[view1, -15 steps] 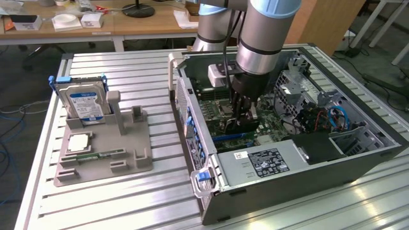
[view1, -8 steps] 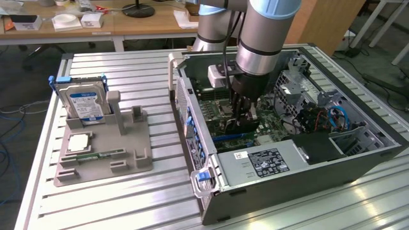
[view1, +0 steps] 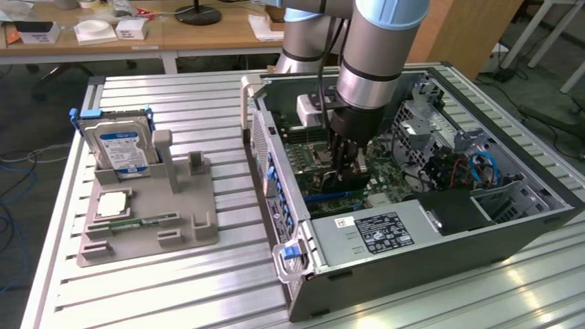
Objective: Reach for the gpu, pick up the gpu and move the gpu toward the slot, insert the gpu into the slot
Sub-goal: 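Insert the gpu into the slot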
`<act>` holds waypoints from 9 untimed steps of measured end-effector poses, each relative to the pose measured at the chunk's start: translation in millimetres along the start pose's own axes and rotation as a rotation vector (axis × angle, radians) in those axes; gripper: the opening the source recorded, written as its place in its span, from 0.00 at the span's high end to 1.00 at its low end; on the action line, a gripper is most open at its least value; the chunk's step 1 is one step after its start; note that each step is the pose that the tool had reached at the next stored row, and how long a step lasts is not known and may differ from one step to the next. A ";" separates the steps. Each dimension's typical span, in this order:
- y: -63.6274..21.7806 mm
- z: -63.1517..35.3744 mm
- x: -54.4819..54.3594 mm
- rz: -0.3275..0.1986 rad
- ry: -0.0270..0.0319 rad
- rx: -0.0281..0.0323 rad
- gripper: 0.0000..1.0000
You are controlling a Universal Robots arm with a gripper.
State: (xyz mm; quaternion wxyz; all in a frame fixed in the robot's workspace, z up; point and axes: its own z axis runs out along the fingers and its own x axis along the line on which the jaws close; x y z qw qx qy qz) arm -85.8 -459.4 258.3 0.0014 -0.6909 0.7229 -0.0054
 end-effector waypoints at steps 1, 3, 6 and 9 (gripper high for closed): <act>0.1 0.3 0.0 0.000 0.0000 0.0000 0.74; 0.3 1.0 0.0 0.000 0.0000 0.0000 0.74; 0.7 2.3 0.0 0.000 0.0001 0.0000 0.74; 1.1 3.0 0.0 -0.001 0.0005 -0.0001 0.74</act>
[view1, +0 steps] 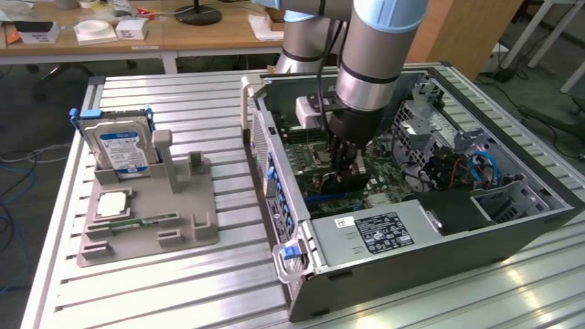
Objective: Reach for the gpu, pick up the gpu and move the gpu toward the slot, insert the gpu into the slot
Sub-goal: 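Insert the gpu into the slot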
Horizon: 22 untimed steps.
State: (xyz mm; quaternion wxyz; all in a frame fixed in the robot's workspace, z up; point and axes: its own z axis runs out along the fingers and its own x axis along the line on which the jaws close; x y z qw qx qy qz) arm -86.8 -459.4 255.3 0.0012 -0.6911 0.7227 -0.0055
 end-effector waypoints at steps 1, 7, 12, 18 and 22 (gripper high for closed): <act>0.1 0.2 -0.1 0.000 0.0004 0.0001 0.74; 0.9 1.3 -0.1 -0.001 0.0010 0.0010 0.74; 1.1 3.5 -0.1 -0.002 0.0020 0.0010 0.74; 1.1 4.2 -0.1 -0.002 0.0022 0.0010 0.74; 1.2 4.5 -0.9 -0.001 0.0018 0.0012 0.74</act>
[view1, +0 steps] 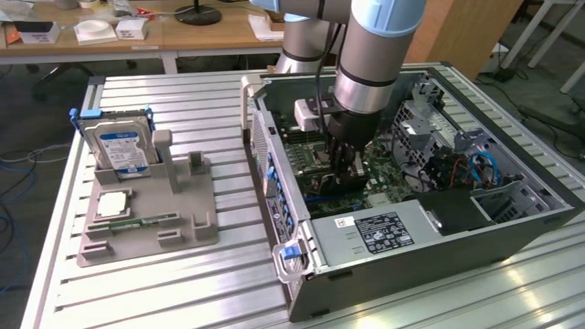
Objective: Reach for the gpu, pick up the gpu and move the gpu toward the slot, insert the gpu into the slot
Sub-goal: 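Insert the gpu into the slot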
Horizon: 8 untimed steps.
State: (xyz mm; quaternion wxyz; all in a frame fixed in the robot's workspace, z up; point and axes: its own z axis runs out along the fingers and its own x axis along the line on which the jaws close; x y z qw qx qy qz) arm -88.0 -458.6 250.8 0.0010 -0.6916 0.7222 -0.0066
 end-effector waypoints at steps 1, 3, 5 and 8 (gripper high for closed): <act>0.0 0.0 -0.4 0.000 0.0002 0.0000 0.74; 0.0 0.0 -1.4 0.000 0.0003 -0.0001 0.74; 0.0 0.2 -1.9 0.000 0.0002 -0.0001 0.74; 0.0 1.1 -2.0 0.000 0.0005 -0.0002 0.74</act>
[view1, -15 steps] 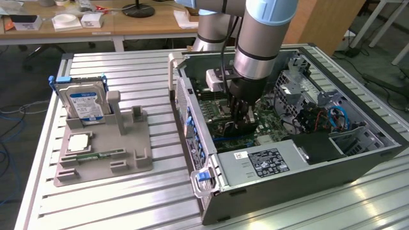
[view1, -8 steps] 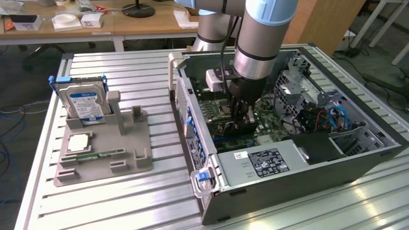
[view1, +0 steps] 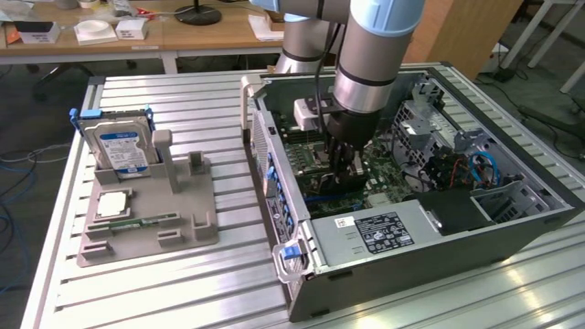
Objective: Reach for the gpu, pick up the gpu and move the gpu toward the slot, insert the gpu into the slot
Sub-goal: 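Insert the gpu into the slot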
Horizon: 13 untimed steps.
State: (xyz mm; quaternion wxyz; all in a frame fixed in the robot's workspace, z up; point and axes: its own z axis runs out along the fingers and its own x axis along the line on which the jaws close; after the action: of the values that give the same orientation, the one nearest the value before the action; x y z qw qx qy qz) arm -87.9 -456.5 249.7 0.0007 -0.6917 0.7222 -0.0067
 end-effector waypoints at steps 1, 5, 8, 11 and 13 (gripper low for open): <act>0.0 0.6 0.0 0.000 0.0001 0.0000 0.74; 0.2 2.5 0.1 0.000 0.0005 -0.0004 0.74; 0.1 3.4 -0.1 0.000 -0.0001 0.0000 0.74; 0.1 3.5 0.0 0.000 -0.0001 0.0000 0.74; 0.1 3.5 0.0 0.000 -0.0002 0.0000 0.74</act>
State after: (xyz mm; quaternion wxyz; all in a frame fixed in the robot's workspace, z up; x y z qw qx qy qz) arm -88.0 -456.5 246.2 0.0008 -0.6917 0.7222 -0.0067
